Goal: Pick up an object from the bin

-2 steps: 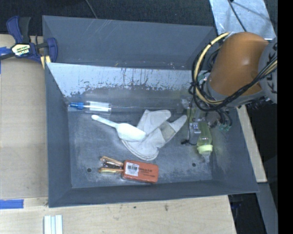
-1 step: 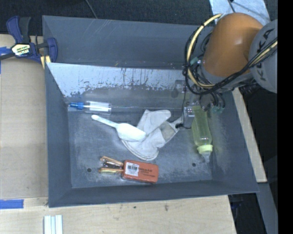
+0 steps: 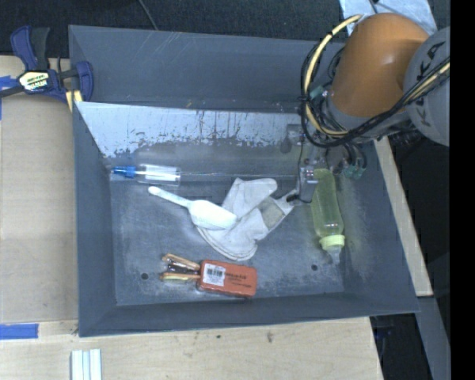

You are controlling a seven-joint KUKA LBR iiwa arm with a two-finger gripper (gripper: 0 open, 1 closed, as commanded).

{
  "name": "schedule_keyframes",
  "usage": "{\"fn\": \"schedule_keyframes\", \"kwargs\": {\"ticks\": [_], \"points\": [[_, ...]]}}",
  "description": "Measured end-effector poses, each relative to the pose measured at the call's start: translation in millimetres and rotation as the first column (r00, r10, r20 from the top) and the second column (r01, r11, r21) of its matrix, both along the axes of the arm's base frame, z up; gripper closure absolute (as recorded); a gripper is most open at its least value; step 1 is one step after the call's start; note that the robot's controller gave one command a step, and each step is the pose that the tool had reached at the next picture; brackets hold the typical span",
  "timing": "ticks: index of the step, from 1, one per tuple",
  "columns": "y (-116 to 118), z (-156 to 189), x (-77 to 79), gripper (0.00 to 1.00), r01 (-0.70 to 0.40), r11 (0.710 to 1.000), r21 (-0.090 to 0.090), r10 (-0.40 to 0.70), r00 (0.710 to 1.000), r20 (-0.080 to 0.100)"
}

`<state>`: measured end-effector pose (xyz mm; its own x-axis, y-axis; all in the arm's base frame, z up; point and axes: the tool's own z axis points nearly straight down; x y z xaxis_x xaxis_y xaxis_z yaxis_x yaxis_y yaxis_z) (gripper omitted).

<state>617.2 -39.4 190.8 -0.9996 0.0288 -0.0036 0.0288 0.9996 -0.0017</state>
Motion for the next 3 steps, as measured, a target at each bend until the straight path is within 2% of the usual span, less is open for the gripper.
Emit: {"fn": "schedule_keyframes", "kwargs": {"ticks": [1, 2, 3], "points": [[37.2, -59.7, 9.2, 0.00, -0.054, 0.999, 0.001, 0.054, 0.999, 0.006], [19.1, -103.1, 10.9, 1.00, 0.104, 0.995, 0.001, -0.104, 0.995, 0.001], [19.2, -103.1, 10.9, 1.00, 0.104, 0.995, 0.001, -0.104, 0.995, 0.001]]}}
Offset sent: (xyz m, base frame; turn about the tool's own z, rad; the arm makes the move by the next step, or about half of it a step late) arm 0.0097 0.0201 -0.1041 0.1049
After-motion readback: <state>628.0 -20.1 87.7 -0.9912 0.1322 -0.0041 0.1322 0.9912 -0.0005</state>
